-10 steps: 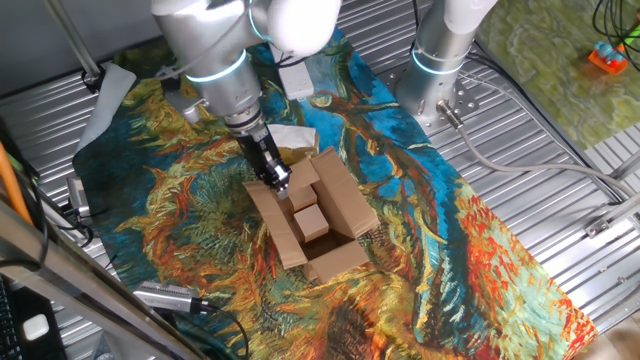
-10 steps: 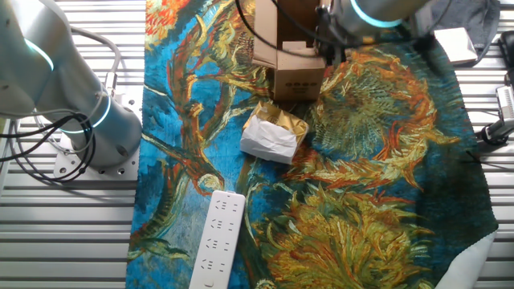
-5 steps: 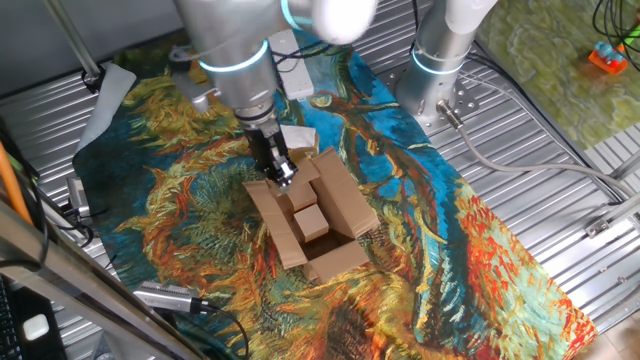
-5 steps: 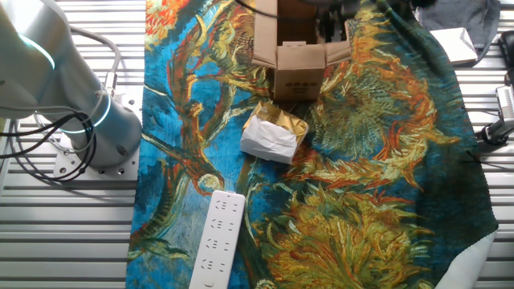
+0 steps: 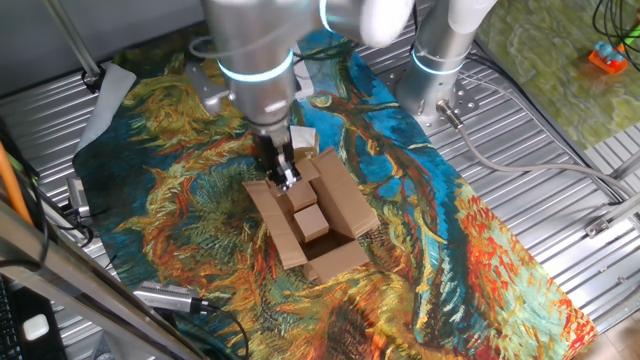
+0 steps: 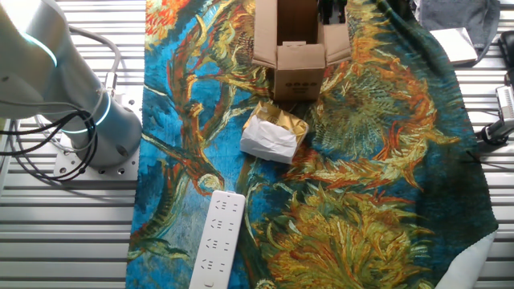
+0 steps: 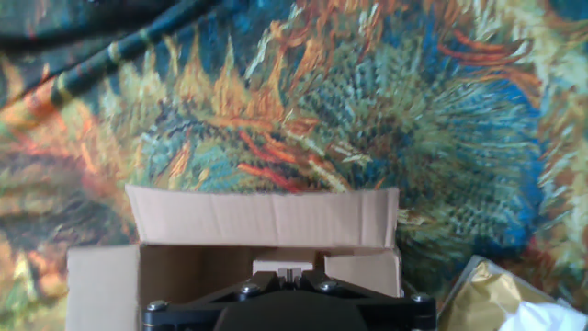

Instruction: Cover the box

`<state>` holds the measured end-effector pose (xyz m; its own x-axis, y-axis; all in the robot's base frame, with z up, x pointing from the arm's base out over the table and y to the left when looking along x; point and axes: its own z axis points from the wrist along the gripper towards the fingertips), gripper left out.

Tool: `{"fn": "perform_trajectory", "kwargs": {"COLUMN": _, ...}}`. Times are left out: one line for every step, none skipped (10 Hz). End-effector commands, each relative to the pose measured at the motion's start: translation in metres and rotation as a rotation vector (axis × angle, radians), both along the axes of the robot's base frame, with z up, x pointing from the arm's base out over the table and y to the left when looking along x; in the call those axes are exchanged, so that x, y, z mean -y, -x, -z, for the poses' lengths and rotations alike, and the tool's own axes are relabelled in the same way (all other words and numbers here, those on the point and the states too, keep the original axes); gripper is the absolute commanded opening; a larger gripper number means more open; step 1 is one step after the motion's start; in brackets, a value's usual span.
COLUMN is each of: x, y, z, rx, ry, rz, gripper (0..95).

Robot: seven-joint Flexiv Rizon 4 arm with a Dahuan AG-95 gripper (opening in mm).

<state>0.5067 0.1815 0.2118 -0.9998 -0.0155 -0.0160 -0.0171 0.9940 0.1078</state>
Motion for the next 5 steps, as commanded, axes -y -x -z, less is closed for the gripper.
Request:
{"fn": "perform_trajectory", "kwargs": {"x": -0.009, "y": -0.012, "z": 0.000, "rx": 0.004, "ry": 0.070, "rz": -0.073, "gripper": 0.0}}
{"fn": "perform_trajectory", "kwargs": {"x": -0.011, "y": -0.015, "z": 0.000, "rx": -0.011, "ry": 0.101, "rz": -0.090, "gripper": 0.0}}
{"fn": "perform_trajectory", "kwargs": {"x": -0.016, "y": -0.022, "z": 0.001, "rx": -0.022, "ry": 0.123, "rz": -0.108, "gripper": 0.0}}
{"fn": "perform_trajectory", "kwargs": {"x": -0.017, "y": -0.024, "z": 0.002, "rx": -0.019, "ry": 0.122, "rz": -0.117, "gripper": 0.0}}
{"fn": "perform_trajectory", "kwargs": {"x": -0.019, "y": -0.026, "z": 0.002, "rx": -0.015, "ry": 0.121, "rz": -0.132, "gripper": 0.0}}
